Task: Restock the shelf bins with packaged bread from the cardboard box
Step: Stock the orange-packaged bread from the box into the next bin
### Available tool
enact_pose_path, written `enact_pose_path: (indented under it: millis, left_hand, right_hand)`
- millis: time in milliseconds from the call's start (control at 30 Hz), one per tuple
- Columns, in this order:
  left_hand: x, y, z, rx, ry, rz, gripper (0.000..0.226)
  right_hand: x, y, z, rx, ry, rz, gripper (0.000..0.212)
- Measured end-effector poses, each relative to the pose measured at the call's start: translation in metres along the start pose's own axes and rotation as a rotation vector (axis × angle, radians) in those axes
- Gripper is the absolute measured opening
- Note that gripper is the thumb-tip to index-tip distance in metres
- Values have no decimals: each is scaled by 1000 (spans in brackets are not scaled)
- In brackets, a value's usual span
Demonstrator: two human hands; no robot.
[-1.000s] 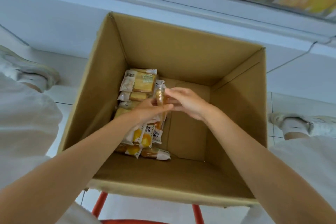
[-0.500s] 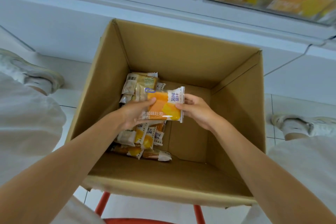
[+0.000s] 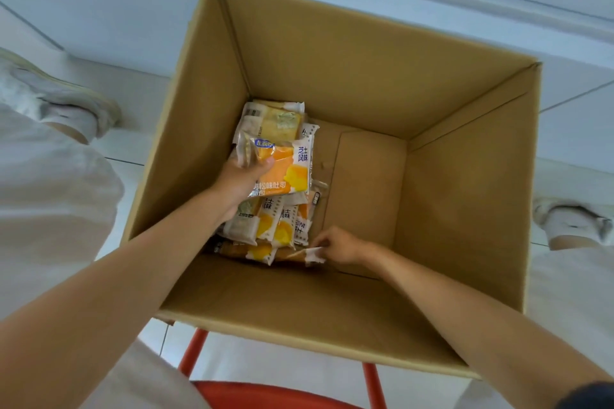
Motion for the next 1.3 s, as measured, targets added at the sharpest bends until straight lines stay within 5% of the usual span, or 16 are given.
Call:
enact_pose_path:
  millis: [167,267,500,567,667,700,767,933,1167,1300]
  left_hand:
    - [3,16,4,-100,57,-142,37]
    - [7,33,7,-147,48,-191,42]
    - [51,96,-38,-125,-205,-158,108]
    - [66,121,-52,-83,-261,-205,93]
    - [88,153,-70,60,-349,-263,53]
    - [94,160,-75,94,-398,-273,48]
    - [107,175,-81,89,-454,-300,41]
    - [122,208,-81,-47,-224,-420,70]
    - [141,257,-84,-104,-92,-541,66]
    - [151,300,-92,-179,-95,-706,70]
  right_hand:
    - [44,-17,76,50,187,78,24]
    - [86,-38,132,-141,370,187,21]
    - [174,-92,214,-576,727,329,17]
    - [195,-100,223,-733,778,377,15]
    - [221,-108,233,-733,817,357,73]
    - [226,-109,233,-705,797,328,76]
    - [234,-113,230,-698,720,337,50]
    - [268,-118,241,-621,995,395,59]
    - [308,-122,252,-745,1044,453,86]
    - [338,-130,281,-779,1108,577,45]
Point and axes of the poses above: each hand's wrist, its own x-axis away from the middle knuckle, its own z-axis out of the back of the hand, y = z × x, the point moved 8 cm from there along -x, towards the middle knuckle, and after that the axes turned 5 degrees about -z, right-handed, at the moved point
